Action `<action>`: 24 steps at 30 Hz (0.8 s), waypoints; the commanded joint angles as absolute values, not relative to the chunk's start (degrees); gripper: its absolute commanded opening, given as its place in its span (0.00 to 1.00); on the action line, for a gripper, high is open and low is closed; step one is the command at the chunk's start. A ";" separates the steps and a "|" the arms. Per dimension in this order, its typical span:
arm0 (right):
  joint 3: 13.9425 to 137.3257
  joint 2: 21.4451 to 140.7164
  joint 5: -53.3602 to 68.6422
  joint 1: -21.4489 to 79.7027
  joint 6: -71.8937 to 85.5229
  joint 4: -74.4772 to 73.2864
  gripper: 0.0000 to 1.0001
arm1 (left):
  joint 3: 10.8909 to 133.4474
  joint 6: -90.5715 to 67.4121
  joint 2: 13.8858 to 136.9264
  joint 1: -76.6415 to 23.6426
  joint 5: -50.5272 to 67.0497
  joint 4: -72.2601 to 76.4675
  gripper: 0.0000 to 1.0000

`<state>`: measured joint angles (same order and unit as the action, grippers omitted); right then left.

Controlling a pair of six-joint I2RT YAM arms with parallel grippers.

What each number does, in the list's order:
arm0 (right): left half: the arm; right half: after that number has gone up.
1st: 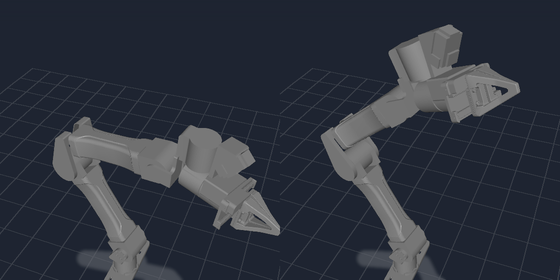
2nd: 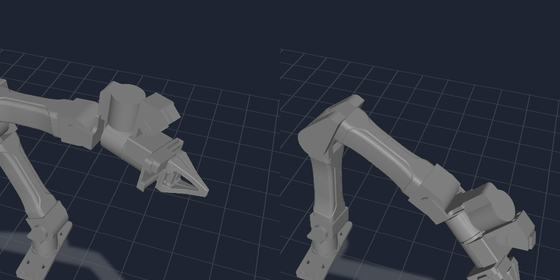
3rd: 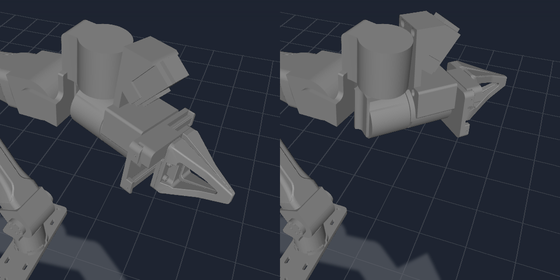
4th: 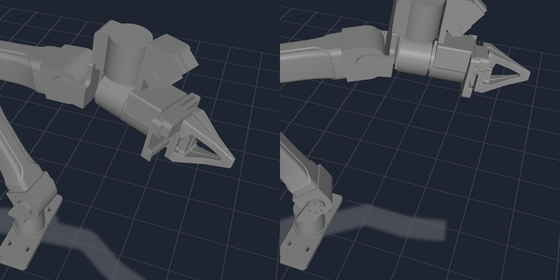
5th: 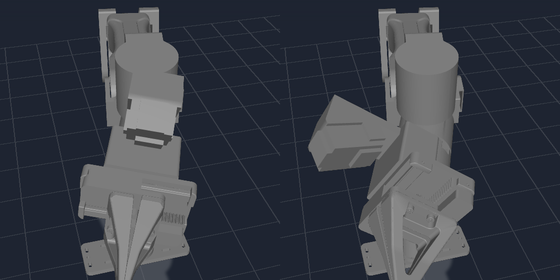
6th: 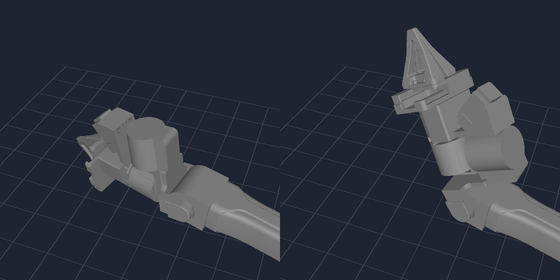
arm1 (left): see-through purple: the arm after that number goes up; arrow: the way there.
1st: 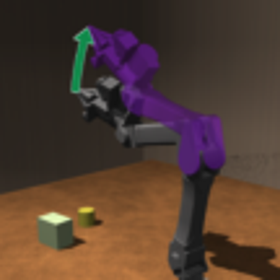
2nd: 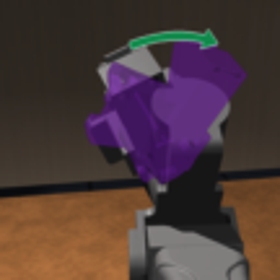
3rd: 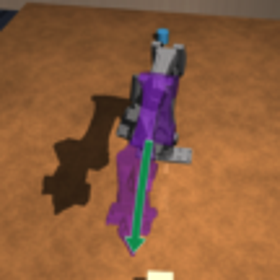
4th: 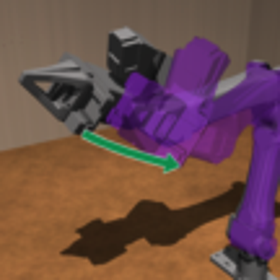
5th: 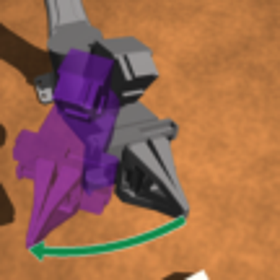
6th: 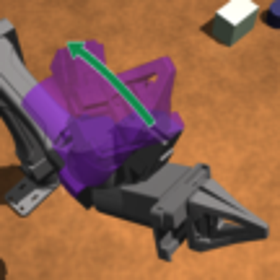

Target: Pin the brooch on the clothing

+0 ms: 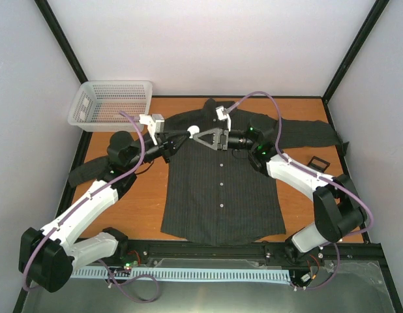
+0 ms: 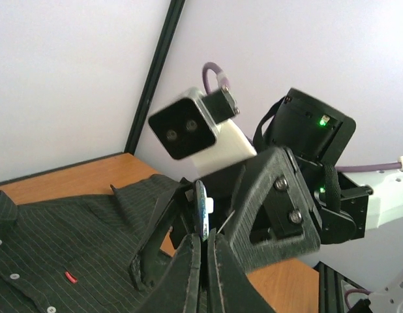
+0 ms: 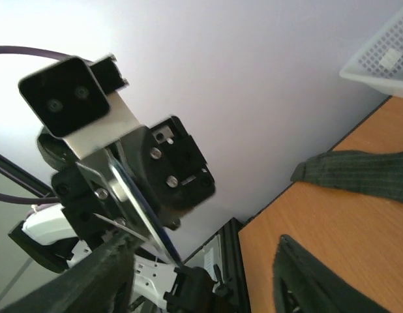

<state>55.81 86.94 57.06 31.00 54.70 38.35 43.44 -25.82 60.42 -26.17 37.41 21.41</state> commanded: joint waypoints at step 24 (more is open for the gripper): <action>69.01 82.78 60.63 27.21 15.19 -4.85 0.44 | 47.72 -30.67 63.10 -26.28 40.49 16.36 0.01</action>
<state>67.92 81.80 53.82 27.35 15.33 -5.85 45.82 -25.39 62.28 -26.35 34.57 15.77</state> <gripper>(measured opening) 0.462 0.042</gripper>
